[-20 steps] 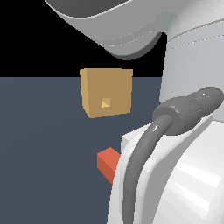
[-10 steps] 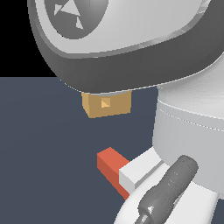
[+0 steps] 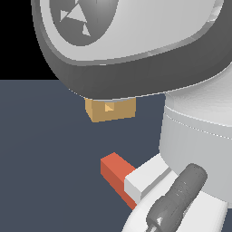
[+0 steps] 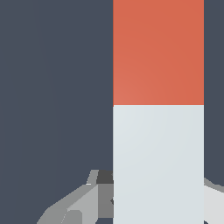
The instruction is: Insert the peg into the horizontal hole in a box.
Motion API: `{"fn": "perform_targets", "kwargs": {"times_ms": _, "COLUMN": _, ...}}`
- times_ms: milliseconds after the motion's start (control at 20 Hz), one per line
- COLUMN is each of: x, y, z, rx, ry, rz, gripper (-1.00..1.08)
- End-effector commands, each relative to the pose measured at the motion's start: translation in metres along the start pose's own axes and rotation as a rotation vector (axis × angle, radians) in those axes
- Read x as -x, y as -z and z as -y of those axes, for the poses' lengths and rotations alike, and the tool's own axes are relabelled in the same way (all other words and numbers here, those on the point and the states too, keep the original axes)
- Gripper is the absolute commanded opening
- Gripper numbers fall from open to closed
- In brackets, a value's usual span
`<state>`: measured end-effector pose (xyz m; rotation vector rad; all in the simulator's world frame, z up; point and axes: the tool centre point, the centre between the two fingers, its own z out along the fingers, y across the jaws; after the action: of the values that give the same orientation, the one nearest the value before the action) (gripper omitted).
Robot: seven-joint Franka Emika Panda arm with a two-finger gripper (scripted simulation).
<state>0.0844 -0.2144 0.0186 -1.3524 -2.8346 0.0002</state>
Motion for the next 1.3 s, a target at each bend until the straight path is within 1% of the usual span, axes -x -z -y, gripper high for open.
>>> {"fn": "perform_targets", "kwargs": {"times_ms": 0, "x": 0.0, "y": 0.0, "z": 0.0, "rx": 0.0, "ry": 0.0, "rz": 0.001, "gripper": -1.0}}
{"fn": "perform_targets", "kwargs": {"times_ms": 400, "x": -0.002, "y": 0.0, "z": -0.001, "rx": 0.0, "ry": -0.003, "rz": 0.0, "gripper": -1.0}}
{"fn": "perform_targets", "kwargs": {"times_ms": 700, "x": -0.016, "y": 0.003, "z": -0.005, "rx": 0.0, "ry": -0.017, "rz": 0.0, "gripper": -1.0}}
{"fn": "perform_targets", "kwargs": {"times_ms": 950, "x": -0.038, "y": 0.007, "z": -0.013, "rx": 0.0, "ry": -0.04, "rz": 0.0, "gripper": -1.0}}
{"fn": "perform_targets", "kwargs": {"times_ms": 1250, "x": -0.08, "y": 0.015, "z": -0.031, "rx": 0.0, "ry": -0.087, "rz": 0.0, "gripper": -1.0}}
